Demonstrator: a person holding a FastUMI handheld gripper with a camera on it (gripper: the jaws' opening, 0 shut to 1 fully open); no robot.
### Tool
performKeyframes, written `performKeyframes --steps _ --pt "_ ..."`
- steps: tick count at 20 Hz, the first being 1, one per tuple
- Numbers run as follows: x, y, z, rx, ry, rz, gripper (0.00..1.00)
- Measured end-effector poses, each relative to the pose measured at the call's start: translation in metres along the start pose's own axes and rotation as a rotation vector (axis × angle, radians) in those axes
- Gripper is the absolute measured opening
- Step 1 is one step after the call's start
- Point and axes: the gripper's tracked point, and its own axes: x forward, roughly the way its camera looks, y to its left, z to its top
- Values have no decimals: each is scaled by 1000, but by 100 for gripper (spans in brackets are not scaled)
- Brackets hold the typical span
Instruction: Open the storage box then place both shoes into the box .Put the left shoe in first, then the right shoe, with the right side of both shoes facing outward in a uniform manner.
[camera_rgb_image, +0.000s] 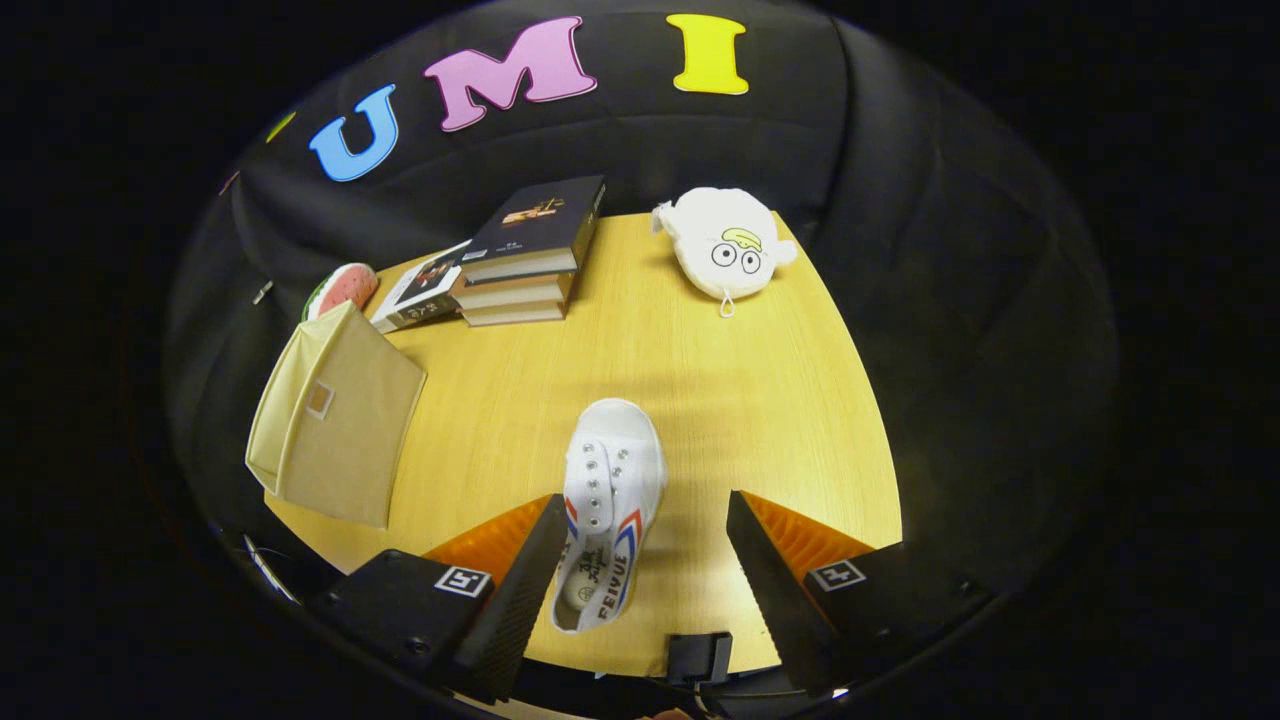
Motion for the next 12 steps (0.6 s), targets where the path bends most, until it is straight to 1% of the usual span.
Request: performKeyframes --steps 3,9,12 --pt "9 -5 -14 -48 12 18 99" --pt "31 11 -51 -81 97 84 99" --pt "47 -1 -67 -129 149 41 99"
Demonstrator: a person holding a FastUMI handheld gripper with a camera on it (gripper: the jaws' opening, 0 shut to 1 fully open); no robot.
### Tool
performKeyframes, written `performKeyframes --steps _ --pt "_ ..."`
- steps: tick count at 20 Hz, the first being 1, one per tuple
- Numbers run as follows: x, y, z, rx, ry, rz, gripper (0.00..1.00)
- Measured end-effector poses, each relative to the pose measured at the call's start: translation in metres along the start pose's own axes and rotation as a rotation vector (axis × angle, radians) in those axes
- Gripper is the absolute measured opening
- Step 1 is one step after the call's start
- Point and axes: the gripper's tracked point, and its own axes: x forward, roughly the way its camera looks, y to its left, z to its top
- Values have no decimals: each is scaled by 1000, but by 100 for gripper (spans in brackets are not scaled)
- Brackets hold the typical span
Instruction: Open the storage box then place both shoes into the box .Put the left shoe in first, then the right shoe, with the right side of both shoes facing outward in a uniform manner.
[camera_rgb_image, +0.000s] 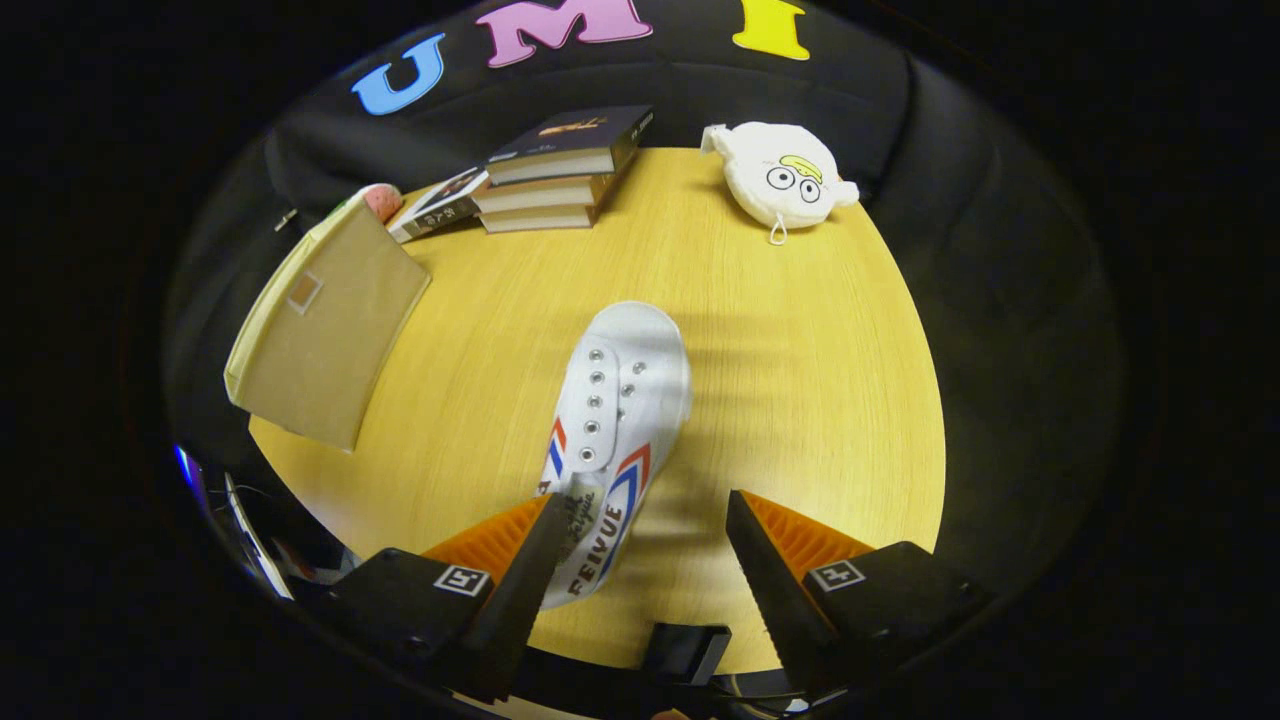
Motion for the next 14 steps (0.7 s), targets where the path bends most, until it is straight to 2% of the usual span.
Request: performKeyframes --steps 4,7,9,11,13,14 --pt "21 -7 -5 37 35 -5 100" --pt "41 -1 -2 101 61 29 100" --pt "49 11 -2 129 91 89 99" --pt "51 22 -2 183 119 140 81" --pt "49 21 -3 219 120 150 52" --pt "49 20 -1 241 122 160 49"
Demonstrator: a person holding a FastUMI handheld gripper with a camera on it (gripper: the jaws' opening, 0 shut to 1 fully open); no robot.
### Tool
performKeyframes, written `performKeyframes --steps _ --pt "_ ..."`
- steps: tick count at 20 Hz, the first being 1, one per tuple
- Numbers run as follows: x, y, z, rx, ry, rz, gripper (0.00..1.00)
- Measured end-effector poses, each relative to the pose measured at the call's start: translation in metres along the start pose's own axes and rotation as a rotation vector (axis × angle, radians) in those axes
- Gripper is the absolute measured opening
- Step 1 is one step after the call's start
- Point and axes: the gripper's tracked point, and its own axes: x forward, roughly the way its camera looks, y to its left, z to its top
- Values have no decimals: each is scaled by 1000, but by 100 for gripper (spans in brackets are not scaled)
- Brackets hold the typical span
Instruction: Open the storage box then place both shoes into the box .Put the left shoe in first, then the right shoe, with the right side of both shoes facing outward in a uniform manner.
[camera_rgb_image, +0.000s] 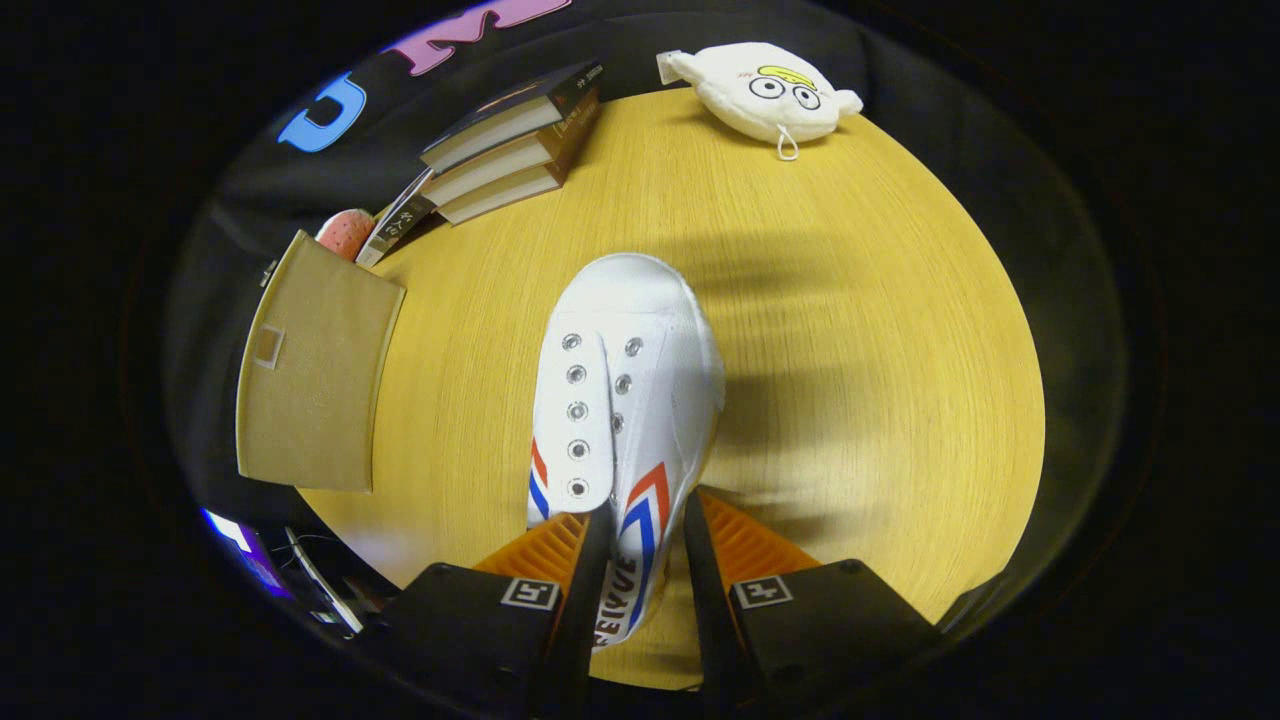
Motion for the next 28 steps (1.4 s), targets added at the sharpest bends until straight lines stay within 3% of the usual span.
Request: performKeyframes --steps 1,5,8,19,28 --pt "1 0 -1 35 5 8 48" --pt "-5 -4 2 117 11 27 16" --pt "-11 0 3 100 -11 3 7" --pt "-82 75 26 167 -150 45 7" --pt "-152 191 55 175 -271 167 6"
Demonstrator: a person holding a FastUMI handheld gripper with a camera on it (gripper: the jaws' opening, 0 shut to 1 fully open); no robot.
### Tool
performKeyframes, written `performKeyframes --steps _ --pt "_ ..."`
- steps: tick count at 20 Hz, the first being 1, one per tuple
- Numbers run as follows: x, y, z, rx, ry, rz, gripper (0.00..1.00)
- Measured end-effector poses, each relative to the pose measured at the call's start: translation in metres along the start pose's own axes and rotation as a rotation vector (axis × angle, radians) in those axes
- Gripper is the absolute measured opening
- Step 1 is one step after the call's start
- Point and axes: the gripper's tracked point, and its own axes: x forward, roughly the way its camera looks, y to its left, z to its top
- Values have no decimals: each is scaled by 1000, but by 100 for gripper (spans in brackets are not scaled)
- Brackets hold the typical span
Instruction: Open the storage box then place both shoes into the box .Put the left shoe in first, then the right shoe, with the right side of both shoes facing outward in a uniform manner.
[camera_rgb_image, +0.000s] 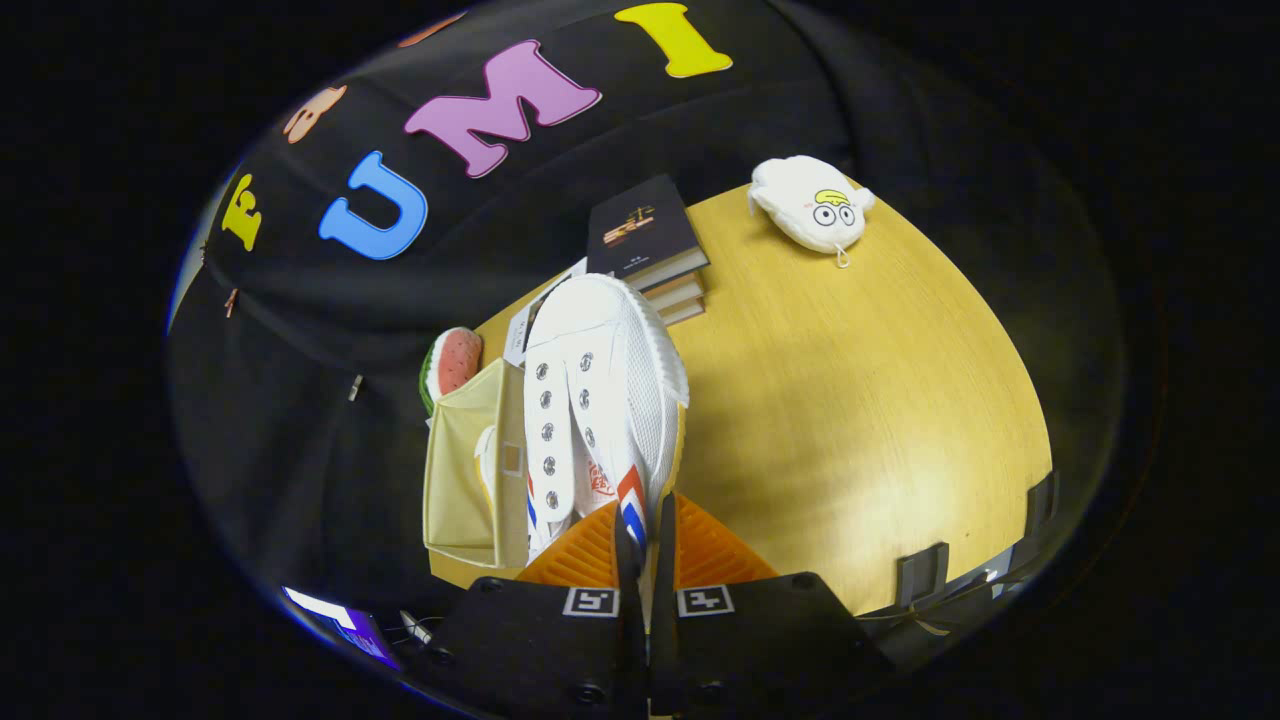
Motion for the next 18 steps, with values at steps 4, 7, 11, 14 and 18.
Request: performKeyframes --steps 4,7,11,14,18 --pt "8 70 6 -8 -19 46 7" --pt "32 117 -1 -16 -4 90 7" --pt "68 162 -20 -50 29 97 7" --pt "98 178 -34 -79 55 77 7" --pt "127 179 -45 -76 71 20 7"
